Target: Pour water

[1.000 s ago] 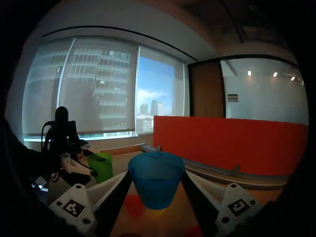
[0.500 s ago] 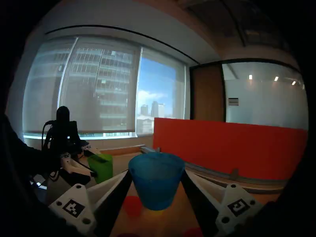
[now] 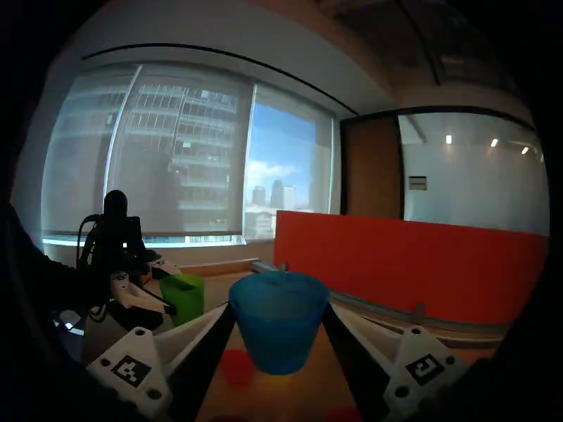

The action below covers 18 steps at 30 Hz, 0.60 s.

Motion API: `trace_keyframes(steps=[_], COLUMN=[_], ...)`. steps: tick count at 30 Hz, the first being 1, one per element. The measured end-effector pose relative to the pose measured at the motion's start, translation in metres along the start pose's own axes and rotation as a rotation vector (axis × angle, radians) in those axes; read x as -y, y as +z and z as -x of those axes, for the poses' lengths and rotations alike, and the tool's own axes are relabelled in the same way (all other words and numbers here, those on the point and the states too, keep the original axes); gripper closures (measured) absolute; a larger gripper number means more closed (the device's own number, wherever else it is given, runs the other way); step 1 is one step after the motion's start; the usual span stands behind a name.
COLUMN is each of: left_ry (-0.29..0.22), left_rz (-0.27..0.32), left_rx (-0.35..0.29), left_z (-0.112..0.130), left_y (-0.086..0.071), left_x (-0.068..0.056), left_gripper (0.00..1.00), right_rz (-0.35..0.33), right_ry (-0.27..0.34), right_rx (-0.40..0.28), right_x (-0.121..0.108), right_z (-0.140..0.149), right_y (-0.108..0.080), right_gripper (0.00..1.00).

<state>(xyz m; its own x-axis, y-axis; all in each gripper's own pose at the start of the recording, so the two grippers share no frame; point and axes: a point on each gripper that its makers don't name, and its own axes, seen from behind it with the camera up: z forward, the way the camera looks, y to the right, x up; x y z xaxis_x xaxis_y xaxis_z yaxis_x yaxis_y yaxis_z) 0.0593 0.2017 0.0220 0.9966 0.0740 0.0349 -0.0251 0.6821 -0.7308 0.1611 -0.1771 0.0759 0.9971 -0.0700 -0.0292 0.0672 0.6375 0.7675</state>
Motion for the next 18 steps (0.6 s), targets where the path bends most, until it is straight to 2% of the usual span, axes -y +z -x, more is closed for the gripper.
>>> trace_keyframes(steps=[9, 18], left_ry=[0.037, 0.035], left_rz=[-0.001, 0.004], left_rx=[-0.022, -0.053], left_z=[-0.005, -0.011], left_y=[-0.001, -0.003], left_x=[-0.005, -0.012], left_gripper=[0.17, 0.16], right_rz=[-0.01, -0.019], right_ry=[-0.017, -0.051], right_rx=[0.004, 0.011], right_x=[0.004, 0.009], right_z=[-0.002, -0.01], right_y=[0.002, 0.007], right_gripper=[0.11, 0.11])
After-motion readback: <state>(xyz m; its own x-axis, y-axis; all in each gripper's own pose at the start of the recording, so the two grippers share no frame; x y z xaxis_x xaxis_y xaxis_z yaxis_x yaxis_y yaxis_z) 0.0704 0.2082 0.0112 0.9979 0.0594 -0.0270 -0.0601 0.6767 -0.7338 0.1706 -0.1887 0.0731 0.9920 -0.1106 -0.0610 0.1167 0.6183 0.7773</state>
